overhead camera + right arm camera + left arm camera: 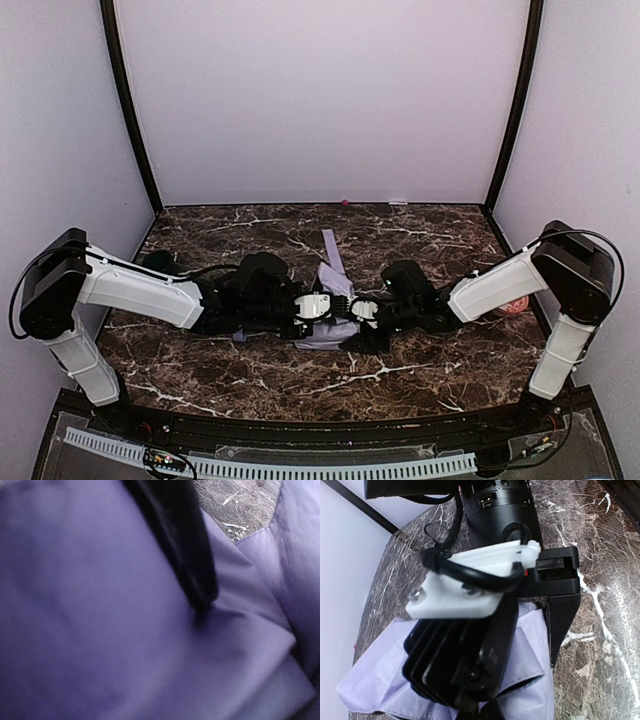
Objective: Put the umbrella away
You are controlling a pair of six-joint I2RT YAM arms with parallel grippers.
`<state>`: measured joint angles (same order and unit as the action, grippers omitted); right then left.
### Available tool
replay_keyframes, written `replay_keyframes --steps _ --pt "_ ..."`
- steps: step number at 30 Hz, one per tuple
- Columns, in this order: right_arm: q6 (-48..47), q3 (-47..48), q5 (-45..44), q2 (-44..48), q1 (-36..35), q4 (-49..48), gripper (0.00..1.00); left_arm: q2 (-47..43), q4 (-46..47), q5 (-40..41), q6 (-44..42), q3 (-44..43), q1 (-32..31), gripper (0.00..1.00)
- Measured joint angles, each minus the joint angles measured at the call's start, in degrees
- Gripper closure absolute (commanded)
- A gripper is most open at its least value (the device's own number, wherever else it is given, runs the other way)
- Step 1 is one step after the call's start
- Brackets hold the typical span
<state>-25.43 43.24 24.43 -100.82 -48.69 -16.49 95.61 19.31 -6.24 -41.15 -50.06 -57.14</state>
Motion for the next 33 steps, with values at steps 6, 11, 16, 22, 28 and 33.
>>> replay_keyframes --steps 6,11,16,22,28,33 --pt "-0.7 -0.3 0.2 0.0 0.0 -0.1 0.46 -3.4 1.3 -4.6 6.2 1.6 2.4 1.00" --pt "-0.9 -0.7 0.7 0.1 0.0 -2.7 0.47 -3.3 1.3 -11.1 12.7 1.1 8.6 1.00" --pt "-1.8 -0.8 0.7 0.2 0.3 -2.7 0.45 4.0 -1.1 -18.1 17.1 -5.5 12.1 1.00" --pt "-2.8 -0.7 -0.2 0.2 0.8 -0.8 0.37 13.3 -7.7 -23.4 19.6 -15.7 14.7 1.00" --pt "-1.3 -2.1 -0.8 3.3 3.7 0.5 0.31 21.4 -17.5 -25.0 19.8 -23.8 17.6 1.00" --pt "1.1 -3.1 0.5 11.4 7.5 2.1 0.30 22.6 -22.6 -26.8 20.0 -25.2 19.5 1.00"
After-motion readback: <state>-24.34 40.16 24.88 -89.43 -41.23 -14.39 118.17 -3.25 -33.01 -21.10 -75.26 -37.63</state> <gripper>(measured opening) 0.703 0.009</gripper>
